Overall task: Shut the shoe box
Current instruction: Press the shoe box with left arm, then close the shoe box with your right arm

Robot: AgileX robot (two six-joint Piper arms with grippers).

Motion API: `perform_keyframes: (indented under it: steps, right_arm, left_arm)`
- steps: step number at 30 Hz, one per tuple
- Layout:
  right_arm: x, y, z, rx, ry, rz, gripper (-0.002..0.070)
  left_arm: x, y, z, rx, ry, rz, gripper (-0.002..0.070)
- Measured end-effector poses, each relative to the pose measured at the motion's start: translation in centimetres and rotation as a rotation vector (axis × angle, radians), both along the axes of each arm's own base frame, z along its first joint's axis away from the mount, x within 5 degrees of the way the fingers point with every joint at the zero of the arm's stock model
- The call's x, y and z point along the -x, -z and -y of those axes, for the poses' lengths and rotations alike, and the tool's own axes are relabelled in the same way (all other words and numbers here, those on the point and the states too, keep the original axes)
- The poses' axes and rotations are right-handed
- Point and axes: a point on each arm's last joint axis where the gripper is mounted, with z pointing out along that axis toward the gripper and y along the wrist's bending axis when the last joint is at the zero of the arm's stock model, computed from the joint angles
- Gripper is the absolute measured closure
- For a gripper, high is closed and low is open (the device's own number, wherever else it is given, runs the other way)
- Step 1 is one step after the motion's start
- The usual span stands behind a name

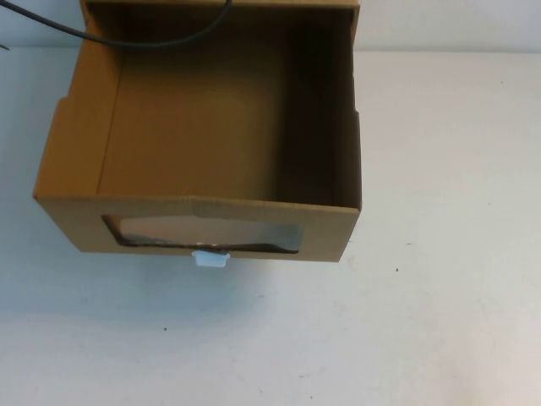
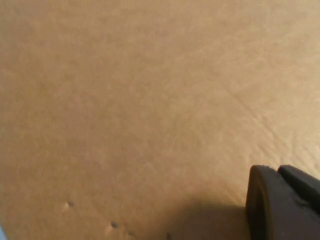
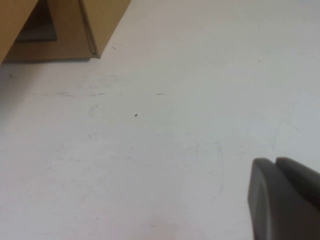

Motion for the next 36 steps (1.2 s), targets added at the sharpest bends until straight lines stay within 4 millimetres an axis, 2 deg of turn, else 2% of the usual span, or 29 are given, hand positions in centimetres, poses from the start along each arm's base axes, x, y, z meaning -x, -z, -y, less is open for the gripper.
perform_keyframes:
  steps: [5, 8, 16, 22, 24, 29, 33, 36]
  right_arm:
    - [0.0, -0.1, 0.0, -0.006, 0.001, 0.005, 0.0689]
    - [-0.1, -0.5, -0.1, -0.086, 0.007, 0.04, 0.0689]
    - [-0.4, -2.7, 0.2, -0.524, 0.092, 0.198, 0.0689]
    - [-0.4, -3.0, 0.4, -0.723, 0.124, 0.192, 0.0689]
    - [-0.3, -3.2, -0.1, -0.725, 0.083, 0.151, 0.0688]
    - [-0.3, -6.2, -1.9, -0.616, -0.074, -0.07, 0.0688]
    - [-1.6, -8.5, -3.3, -0.425, -0.18, -0.353, 0.0687]
    - [-2.9, -10.2, -3.8, -0.301, -0.249, -0.473, 0.0687]
  left_arm:
    - [-0.6, 0.6, 0.2, 0.021, -0.004, -0.022, 0.0678]
    - [-0.6, 0.8, 0.3, 0.027, 0.002, -0.034, 0.0678]
    - [-0.6, 0.7, 0.3, 0.039, 0.008, -0.037, 0.0678]
    - [-0.5, 0.7, 0.4, 0.049, 0.017, -0.048, 0.0678]
    - [-0.4, 0.7, 0.5, 0.05, 0.021, -0.052, 0.0677]
    - [-0.4, 0.7, 0.5, 0.053, 0.025, -0.058, 0.0677]
    - [-0.3, 0.8, 0.5, 0.051, 0.03, -0.064, 0.0677]
    - [-0.3, 0.8, 0.5, 0.052, 0.033, -0.068, 0.0677]
